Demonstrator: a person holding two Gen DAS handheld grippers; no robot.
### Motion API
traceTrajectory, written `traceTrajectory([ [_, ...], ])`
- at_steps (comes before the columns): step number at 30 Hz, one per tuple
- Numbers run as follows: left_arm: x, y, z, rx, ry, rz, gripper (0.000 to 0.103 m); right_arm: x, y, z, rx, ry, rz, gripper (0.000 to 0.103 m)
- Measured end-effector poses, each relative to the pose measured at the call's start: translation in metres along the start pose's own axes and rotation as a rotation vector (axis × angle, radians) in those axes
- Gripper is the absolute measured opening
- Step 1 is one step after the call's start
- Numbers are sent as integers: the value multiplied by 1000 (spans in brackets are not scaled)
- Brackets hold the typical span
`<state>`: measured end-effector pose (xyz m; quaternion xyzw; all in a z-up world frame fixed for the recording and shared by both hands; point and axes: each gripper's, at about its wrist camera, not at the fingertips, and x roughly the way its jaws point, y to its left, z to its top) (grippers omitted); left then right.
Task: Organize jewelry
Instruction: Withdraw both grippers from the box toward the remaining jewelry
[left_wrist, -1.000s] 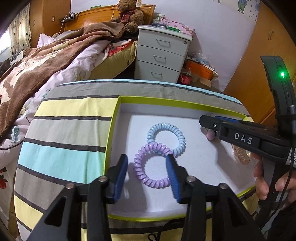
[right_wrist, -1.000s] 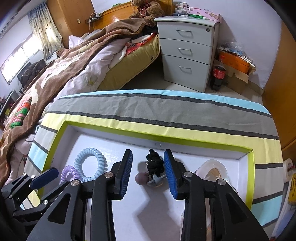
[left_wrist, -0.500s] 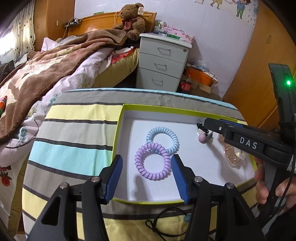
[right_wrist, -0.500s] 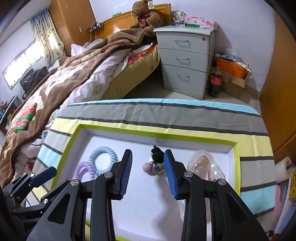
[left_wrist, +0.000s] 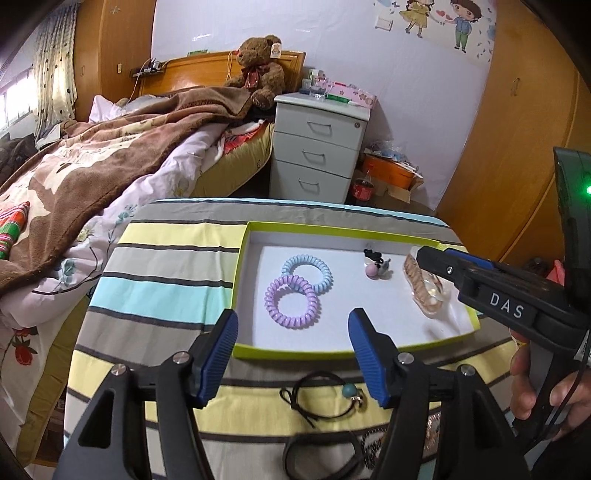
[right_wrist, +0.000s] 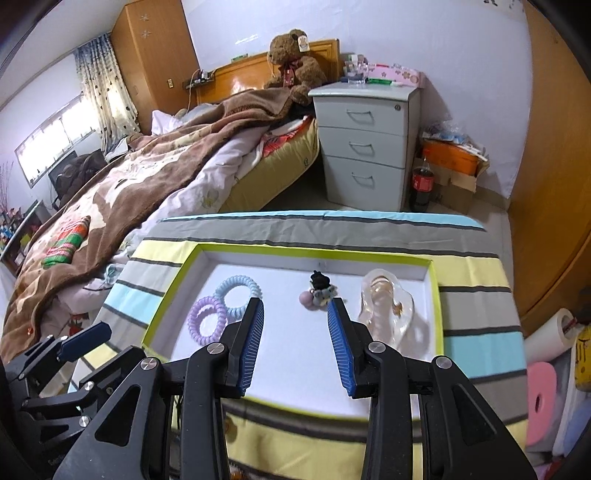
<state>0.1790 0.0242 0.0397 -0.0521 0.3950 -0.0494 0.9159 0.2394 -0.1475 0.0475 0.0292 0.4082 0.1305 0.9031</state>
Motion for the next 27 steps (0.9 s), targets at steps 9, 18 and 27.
traceTrajectory([
  [9, -28, 9, -19, -14, -27, -15, 67, -28, -2, -29, 17, -33, 13, 37],
  [18, -48, 22, -51, -36, -38, -62, 76, -49, -6, -73, 8, -48, -1, 49],
  [27, -46, 23, -81, -24, 0, -80, 80, -44, -16, -117, 49, 38, -53, 51],
])
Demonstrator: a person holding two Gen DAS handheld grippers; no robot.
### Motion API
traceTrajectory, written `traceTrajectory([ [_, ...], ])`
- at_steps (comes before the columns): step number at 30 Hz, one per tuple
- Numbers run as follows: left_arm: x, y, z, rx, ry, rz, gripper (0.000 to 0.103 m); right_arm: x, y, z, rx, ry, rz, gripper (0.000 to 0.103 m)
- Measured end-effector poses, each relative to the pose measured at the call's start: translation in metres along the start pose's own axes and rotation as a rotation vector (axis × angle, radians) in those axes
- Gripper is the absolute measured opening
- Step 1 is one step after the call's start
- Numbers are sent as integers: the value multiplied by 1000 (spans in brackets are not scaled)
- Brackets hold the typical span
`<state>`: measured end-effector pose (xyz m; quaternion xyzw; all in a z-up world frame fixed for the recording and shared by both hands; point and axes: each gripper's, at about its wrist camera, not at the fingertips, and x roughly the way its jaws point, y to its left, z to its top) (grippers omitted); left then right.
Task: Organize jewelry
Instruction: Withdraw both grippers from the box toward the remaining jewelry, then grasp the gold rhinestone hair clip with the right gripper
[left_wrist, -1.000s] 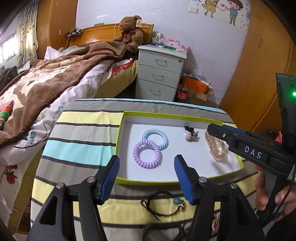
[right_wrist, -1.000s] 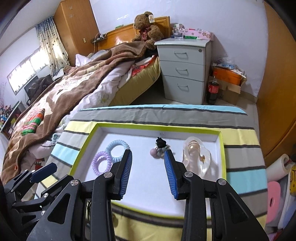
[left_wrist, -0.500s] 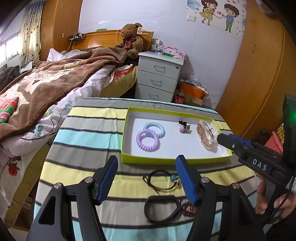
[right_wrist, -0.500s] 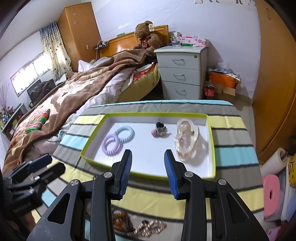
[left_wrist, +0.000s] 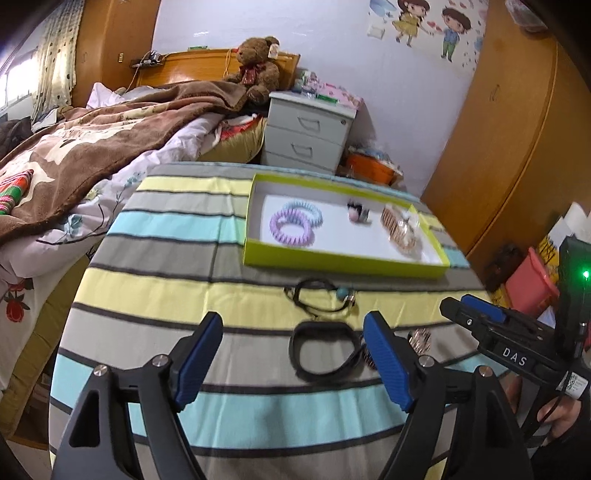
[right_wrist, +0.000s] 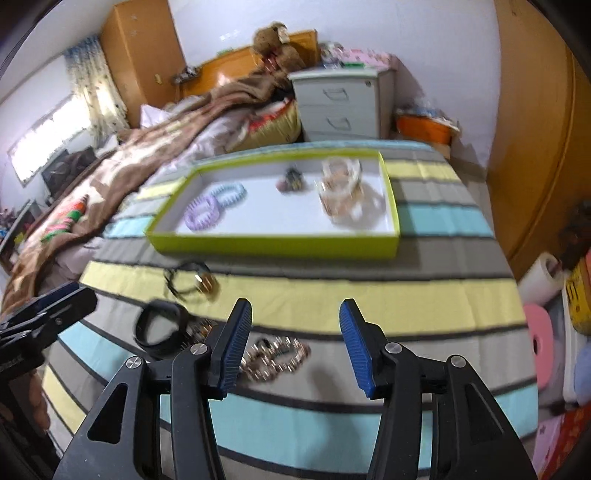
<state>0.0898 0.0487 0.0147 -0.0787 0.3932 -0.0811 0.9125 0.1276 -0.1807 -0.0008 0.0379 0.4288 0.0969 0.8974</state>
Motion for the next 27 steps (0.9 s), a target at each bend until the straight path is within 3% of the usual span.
traceTrajectory([
  [12, 6, 22, -20, -49, 42, 15, 80, 20, 8, -23, 29, 71, -2, 51],
  [27, 11, 18, -22, -46, 61, 10, 80, 2, -21, -35, -67, 66, -159, 51],
])
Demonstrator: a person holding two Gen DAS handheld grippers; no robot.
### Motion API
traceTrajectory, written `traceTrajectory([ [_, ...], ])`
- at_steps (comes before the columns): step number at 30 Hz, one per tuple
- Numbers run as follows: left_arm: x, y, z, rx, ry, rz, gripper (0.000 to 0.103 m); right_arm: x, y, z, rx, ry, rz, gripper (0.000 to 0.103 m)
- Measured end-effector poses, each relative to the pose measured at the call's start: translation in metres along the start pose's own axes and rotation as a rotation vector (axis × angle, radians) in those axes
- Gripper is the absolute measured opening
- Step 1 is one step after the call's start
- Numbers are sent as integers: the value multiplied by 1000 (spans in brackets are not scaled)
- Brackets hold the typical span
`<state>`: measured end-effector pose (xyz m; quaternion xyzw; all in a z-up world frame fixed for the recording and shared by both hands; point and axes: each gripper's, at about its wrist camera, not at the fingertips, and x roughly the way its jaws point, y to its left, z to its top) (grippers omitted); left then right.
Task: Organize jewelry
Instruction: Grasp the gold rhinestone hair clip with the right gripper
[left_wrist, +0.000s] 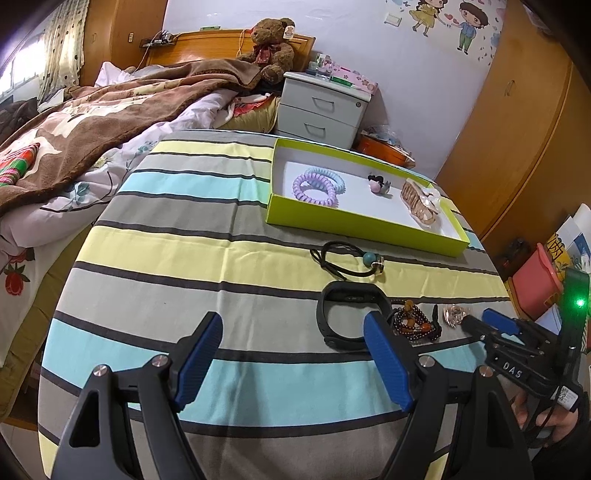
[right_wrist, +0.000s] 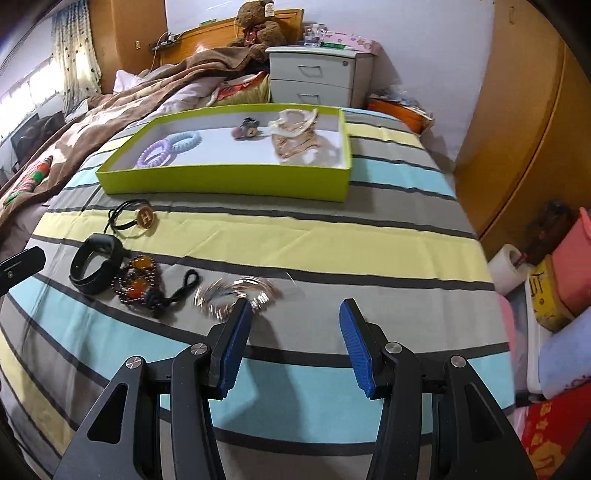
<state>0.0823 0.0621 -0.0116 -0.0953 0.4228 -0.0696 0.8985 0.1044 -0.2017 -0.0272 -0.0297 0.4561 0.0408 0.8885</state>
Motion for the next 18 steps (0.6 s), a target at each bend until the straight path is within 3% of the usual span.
traceTrajectory([
  [3, 1, -1, 0, 1, 7, -1, 80, -7, 2, 2, -40, -39, 88, 51],
  [6, 1, -1, -1, 2, 12, 0, 80, -10, 6, 4, -90, -65, 105, 51],
  [10, 2, -1, 0, -4, 15, 7, 80, -3, 4, 6, 4, -20, 150, 51],
  [18, 7, -5, 1, -1, 27, 15, 80, 12, 21, 10, 28, -6, 127, 51],
])
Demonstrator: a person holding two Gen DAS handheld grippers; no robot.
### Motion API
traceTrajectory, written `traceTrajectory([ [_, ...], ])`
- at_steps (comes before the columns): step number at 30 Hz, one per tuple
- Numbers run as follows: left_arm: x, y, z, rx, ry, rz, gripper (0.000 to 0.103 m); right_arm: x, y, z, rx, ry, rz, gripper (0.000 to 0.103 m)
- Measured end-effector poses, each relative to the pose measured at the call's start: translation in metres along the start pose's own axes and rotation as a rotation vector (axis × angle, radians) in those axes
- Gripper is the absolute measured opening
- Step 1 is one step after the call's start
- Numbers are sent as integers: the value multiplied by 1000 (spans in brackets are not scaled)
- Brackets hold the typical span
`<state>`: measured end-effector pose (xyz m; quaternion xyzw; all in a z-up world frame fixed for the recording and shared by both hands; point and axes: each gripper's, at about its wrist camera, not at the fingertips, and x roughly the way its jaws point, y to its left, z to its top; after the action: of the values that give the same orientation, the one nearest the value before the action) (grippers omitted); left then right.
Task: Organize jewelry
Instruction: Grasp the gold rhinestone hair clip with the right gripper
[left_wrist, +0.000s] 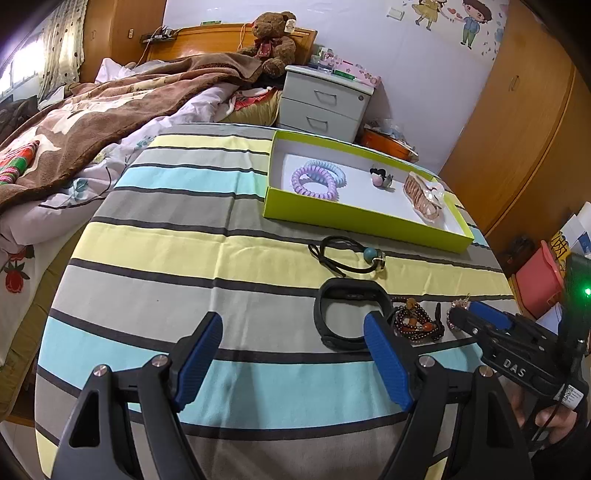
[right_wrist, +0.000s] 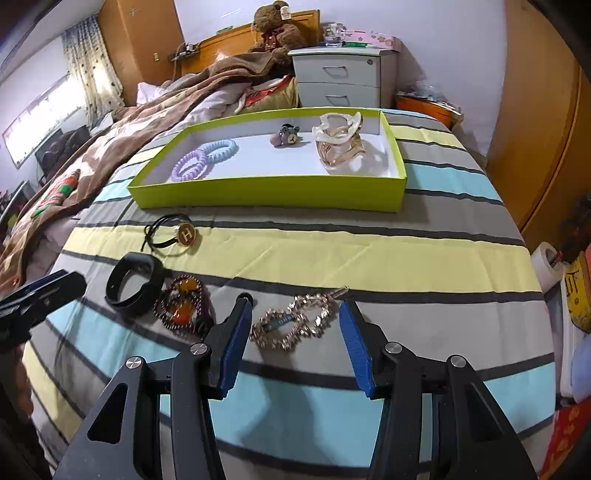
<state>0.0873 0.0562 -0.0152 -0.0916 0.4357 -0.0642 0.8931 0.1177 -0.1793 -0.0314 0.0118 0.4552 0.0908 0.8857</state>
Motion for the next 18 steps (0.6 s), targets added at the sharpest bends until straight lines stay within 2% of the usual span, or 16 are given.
traceTrajectory([
  [5, 1, -2, 0, 1, 4, 5, 80, 1, 6, -5, -65, -11, -59, 50],
  [11, 2, -5, 1, 10, 6, 4, 80, -6, -11, -10, -67, -11, -89, 50],
  [18, 7, -10, 0, 18, 25, 3, 80, 0, -4, -2, -117, -9, -43, 50],
])
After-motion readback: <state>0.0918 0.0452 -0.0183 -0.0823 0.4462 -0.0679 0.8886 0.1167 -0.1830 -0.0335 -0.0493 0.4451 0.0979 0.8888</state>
